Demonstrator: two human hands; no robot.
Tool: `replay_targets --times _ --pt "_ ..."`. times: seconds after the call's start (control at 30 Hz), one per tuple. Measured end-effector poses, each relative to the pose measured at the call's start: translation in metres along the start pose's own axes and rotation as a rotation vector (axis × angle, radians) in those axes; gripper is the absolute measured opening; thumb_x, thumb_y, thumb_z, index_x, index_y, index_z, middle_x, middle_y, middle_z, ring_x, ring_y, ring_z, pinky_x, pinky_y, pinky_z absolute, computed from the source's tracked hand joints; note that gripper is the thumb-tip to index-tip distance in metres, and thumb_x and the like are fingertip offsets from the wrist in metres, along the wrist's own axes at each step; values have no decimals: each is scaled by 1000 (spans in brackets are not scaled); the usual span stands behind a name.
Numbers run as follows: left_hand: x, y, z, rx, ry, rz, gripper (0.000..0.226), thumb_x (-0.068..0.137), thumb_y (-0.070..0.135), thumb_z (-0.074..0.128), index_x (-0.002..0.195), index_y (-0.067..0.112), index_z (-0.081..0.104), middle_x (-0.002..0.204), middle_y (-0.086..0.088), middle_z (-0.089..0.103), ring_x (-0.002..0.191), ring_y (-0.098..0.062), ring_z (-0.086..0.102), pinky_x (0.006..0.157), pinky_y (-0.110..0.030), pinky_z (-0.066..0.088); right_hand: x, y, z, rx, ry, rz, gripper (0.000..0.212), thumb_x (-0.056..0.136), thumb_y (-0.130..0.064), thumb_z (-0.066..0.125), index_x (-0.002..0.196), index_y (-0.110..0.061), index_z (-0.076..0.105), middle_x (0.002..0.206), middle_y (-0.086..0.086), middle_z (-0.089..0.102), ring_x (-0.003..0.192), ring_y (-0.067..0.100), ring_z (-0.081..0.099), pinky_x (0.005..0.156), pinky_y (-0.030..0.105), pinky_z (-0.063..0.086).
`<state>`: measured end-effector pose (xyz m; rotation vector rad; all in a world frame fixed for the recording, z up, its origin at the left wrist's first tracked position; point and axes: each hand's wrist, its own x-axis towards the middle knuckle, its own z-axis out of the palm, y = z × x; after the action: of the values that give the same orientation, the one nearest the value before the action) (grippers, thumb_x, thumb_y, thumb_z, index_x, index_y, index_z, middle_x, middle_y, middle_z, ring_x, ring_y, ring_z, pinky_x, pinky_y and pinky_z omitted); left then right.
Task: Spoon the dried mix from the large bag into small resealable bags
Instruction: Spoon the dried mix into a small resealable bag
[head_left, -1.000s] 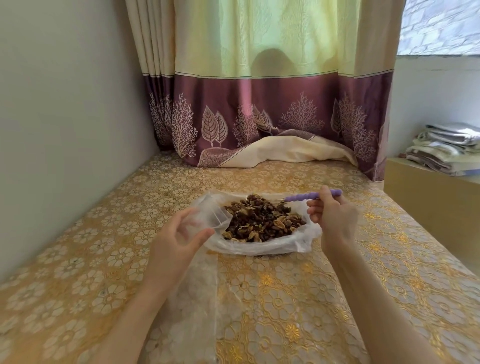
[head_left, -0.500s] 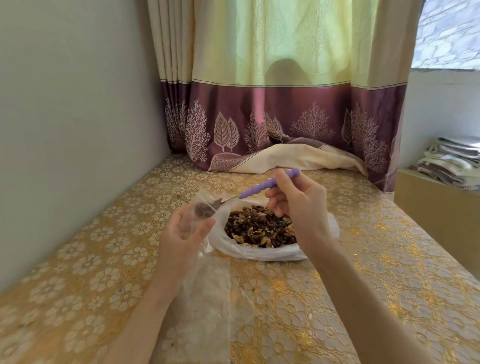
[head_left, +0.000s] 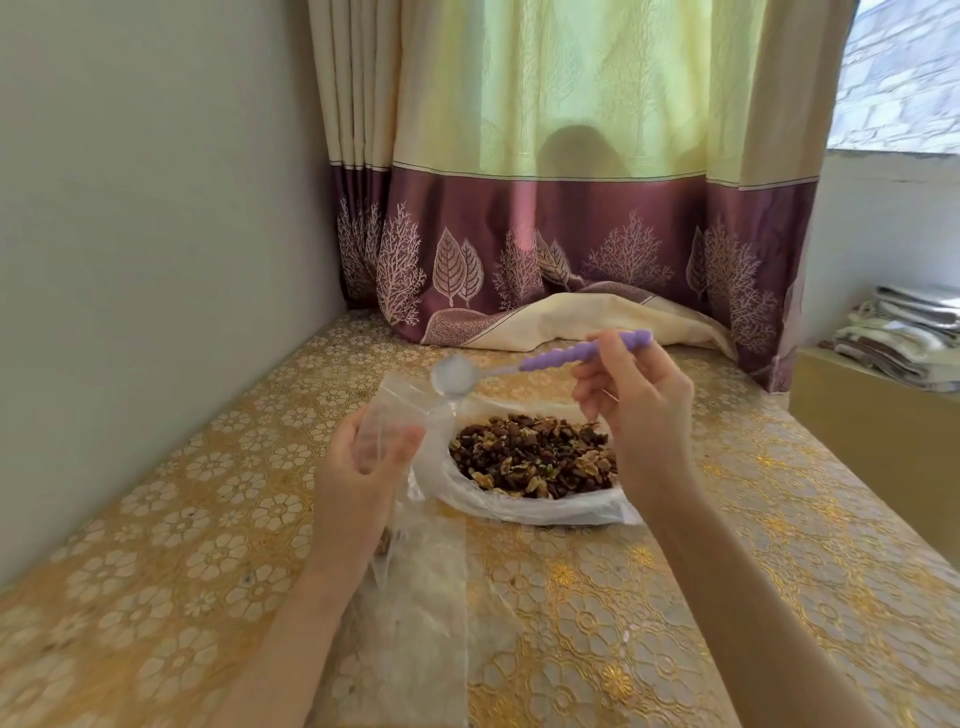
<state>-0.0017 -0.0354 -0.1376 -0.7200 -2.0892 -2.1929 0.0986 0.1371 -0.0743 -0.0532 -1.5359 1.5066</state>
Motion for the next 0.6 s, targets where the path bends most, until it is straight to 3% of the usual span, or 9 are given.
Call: replay_targets --times 0.13,0.3,0.37,0.5,0.6 --pt "3 0 -1 -6 33 3 49 65 58 64 109 37 54 109 17 64 102 -1 60 91 -31 49 7 12 -23 -166 238 -30 25 98 -19 50 74 -14 56 60 -7 68 49 5 51 45 18 43" --pt "3 -2 1 38 44 17 65 66 59 63 122 25 56 121 9 62 110 -9 59 95 -36 47 11 36 -53 -521 328 -23 24 97 -23 51 74 -18 55 63 -5 70 55 16 62 66 42 54" --pt "6 0 1 5 52 -1 67 66 58 64 122 23 58 118 10 64 108 -12 61 94 -39 49 9 44 -60 -598 327 -64 23 97 -20 52 75 -14 55 64 -7 68 57 19 64 69 46 55" --pt "23 9 -4 -1 73 21 37 68 54 63 100 37 65 98 17 70 90 -12 68 76 -36 55 8 58 -70 -779 266 -238 19 95 -18 55 76 -17 51 64 -10 65 54 0 58 56 14 43" --pt "35 9 -7 69 18 55 27 74 53 63 96 38 67 99 17 70 90 -7 68 80 -37 54 13 66 -70 -780 215 -196 20 95 -17 55 75 -15 52 65 -10 67 50 0 56 52 10 40"
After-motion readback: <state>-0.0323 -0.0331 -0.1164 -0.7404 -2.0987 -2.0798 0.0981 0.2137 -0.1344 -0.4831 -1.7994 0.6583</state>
